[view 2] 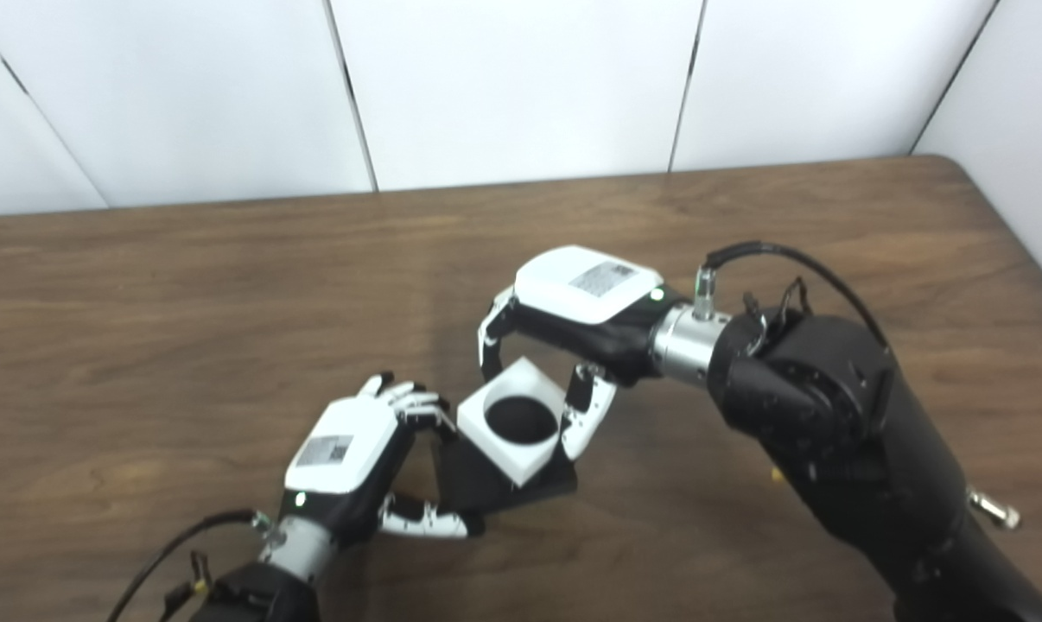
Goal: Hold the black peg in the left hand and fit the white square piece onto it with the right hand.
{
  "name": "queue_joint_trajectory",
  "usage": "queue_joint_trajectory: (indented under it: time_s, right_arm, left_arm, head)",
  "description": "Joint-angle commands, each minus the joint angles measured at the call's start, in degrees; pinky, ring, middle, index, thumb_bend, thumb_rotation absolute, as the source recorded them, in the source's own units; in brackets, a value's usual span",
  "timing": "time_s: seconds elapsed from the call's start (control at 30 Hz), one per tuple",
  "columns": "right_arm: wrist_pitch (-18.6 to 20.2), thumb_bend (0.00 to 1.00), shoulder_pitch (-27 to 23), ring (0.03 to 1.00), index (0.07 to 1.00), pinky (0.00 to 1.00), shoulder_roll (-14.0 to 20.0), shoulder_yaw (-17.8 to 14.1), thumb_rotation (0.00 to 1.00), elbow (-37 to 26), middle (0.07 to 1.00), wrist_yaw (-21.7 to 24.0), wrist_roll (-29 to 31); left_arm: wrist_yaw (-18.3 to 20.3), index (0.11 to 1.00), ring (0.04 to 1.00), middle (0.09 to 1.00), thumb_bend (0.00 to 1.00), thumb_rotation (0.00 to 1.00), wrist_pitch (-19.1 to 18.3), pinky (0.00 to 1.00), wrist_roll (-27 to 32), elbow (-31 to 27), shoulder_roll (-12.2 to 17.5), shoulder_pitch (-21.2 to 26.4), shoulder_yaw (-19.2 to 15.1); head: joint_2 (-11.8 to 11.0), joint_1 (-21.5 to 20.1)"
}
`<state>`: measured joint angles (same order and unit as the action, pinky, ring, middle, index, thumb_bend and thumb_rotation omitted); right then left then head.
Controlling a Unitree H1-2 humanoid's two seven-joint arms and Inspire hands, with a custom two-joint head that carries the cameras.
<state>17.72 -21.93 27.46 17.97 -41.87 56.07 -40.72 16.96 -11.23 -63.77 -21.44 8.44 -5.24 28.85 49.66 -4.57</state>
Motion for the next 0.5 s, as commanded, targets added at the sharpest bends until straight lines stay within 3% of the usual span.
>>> queue_joint_trajectory:
  time_s: [0.0, 0.47]
  right_arm:
    - [-0.5, 0.52, -1.2, 0.852, 0.483, 0.80, 1.2, -1.1, 0.13, -1.4, 0.734, -0.4, 0.3]
    - [-0.8, 0.52, -0.2, 0.851, 0.482, 0.77, 2.4, -1.7, 0.13, -1.5, 0.732, -1.0, 0.8]
  left_arm:
    - [3.2, 0.488, 0.895, 0.813, 0.51, 0.06, 0.0, 0.99, -1.3, 1.4, 0.2, -0.7, 1.4]
    - [3.9, 0.488, 0.900, 0.815, 0.51, 0.06, -0.2, 1.00, -1.5, 1.0, 0.2, -0.6, 1.2]
  head:
    - [0.1, 0.0]
    - [0.3, -0.5]
